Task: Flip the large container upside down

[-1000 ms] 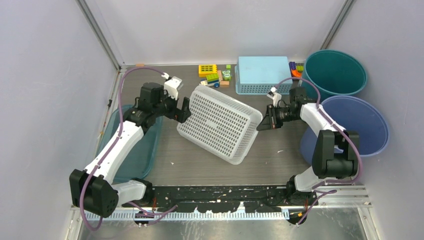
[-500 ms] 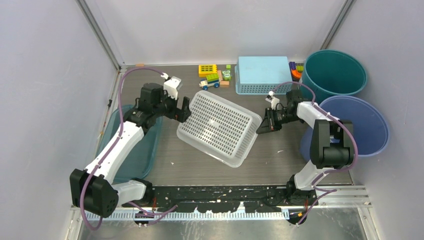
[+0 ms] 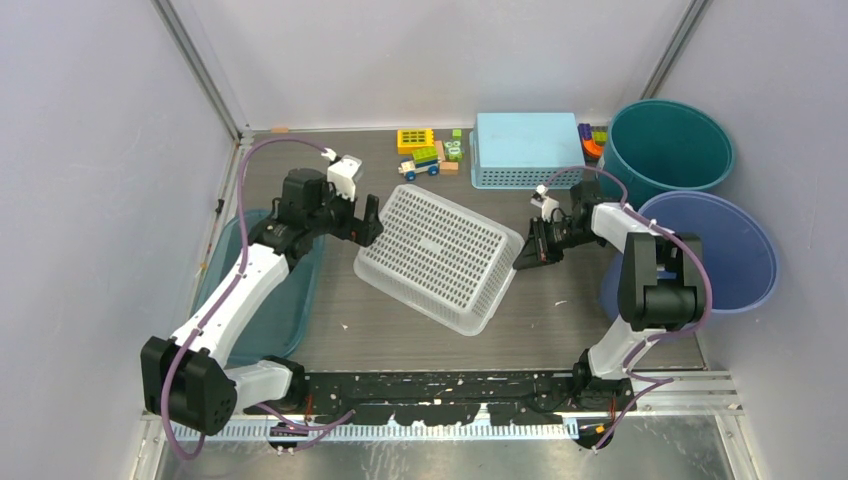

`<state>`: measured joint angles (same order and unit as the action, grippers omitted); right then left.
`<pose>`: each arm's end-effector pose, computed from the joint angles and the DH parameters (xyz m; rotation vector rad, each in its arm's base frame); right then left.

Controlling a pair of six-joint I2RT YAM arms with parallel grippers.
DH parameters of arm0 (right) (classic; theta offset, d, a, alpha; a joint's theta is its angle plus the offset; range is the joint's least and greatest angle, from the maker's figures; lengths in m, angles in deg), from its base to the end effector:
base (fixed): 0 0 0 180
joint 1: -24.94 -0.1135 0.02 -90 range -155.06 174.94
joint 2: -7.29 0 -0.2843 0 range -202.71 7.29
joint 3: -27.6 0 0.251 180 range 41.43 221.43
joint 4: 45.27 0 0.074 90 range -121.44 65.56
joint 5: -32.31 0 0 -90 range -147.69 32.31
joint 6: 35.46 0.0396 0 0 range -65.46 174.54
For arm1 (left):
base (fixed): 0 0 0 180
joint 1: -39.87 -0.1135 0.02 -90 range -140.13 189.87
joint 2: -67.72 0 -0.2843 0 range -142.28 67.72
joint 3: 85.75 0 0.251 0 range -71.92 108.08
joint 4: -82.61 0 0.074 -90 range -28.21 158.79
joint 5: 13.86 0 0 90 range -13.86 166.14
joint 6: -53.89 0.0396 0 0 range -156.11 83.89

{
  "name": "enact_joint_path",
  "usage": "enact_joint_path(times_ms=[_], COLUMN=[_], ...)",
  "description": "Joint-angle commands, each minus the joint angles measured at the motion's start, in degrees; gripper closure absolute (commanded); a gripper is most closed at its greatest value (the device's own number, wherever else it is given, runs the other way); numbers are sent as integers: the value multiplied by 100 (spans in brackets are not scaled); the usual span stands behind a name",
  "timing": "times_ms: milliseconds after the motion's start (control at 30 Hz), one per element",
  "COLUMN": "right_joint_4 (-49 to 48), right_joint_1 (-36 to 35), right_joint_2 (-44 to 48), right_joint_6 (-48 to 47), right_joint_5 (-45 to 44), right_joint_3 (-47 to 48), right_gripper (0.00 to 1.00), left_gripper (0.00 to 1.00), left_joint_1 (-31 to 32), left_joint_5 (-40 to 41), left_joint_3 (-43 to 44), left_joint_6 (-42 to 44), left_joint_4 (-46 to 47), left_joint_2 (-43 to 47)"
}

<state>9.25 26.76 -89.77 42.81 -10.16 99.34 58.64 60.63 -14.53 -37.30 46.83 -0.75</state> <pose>0.3004 0.0197 0.1891 -0.3325 2.6331 1.1318 0.2432 -0.0938 0.3289 0.4874 2.1086 -0.4924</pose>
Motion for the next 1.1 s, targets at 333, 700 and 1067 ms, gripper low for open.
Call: enact_joint_path(times_ms=[333,700,1067], right_joint_4=[-209,-211,-239], right_joint_1=[-24,-24,-24], right_joint_2=[-178,-305,-329], right_joint_6=[68,217,264], right_joint_5=[-471,-620,-663], right_joint_3=[94,160,165], right_gripper=[91,90,89], left_gripper=[0,0,0], left_joint_1=[22,26,18], left_joint_5=[6,-4,-22], left_joint_3=[-17,-52,-59], left_joint_6=[-92,-109,-127], left_joint_4=[357,385,387], left_joint_2=[70,79,79])
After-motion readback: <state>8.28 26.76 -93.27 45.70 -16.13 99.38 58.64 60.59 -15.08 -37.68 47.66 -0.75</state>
